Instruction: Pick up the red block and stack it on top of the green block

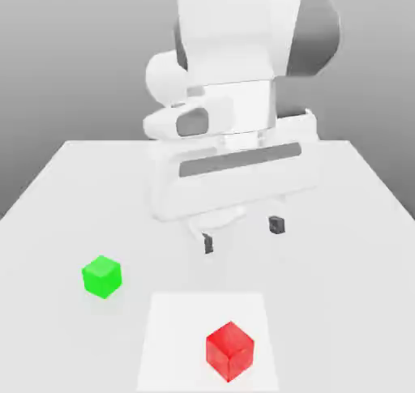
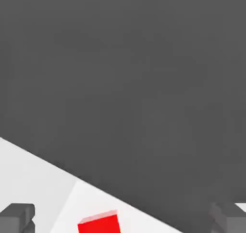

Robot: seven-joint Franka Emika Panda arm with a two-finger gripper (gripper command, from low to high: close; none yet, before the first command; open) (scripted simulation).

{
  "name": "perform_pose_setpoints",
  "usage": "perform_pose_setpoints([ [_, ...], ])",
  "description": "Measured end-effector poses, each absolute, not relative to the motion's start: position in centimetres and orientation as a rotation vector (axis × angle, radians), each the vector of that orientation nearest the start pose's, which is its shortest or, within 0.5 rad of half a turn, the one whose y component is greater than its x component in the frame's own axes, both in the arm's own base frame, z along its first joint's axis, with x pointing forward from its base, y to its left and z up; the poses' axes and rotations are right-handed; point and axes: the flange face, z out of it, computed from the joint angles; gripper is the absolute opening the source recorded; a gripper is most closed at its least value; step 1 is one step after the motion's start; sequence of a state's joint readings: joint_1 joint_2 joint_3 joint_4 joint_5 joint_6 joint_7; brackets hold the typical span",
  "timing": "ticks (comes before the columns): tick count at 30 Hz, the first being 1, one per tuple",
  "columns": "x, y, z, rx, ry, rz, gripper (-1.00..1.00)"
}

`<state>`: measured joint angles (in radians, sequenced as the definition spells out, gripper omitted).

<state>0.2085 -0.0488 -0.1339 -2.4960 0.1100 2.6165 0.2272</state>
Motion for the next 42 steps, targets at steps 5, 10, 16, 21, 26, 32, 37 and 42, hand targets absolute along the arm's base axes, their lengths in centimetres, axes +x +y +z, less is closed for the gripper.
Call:
perform_pose_setpoints([
  [5,45.9,3.4,22.8,-3.120,0.181,-0.041,0.00],
  [10,45.5,3.3,16.2,-3.139,0.140,-0.003,0.00],
  [16,45.4,3.3,15.1,-3.139,0.141,0.001,-1.00],
  [21,45.5,3.3,17.8,-3.140,0.139,0.000,-1.00],
  [26,43.7,-2.5,22.4,-3.162,0.115,-0.005,-1.00],
  [32,36.7,-13.8,24.8,-3.182,0.020,0.010,-1.00],
  [37,29.6,-18.6,24.9,-3.155,-0.120,0.012,-1.00],
  [42,27.4,-19.3,23.3,-3.099,-0.182,-0.007,-1.00],
])
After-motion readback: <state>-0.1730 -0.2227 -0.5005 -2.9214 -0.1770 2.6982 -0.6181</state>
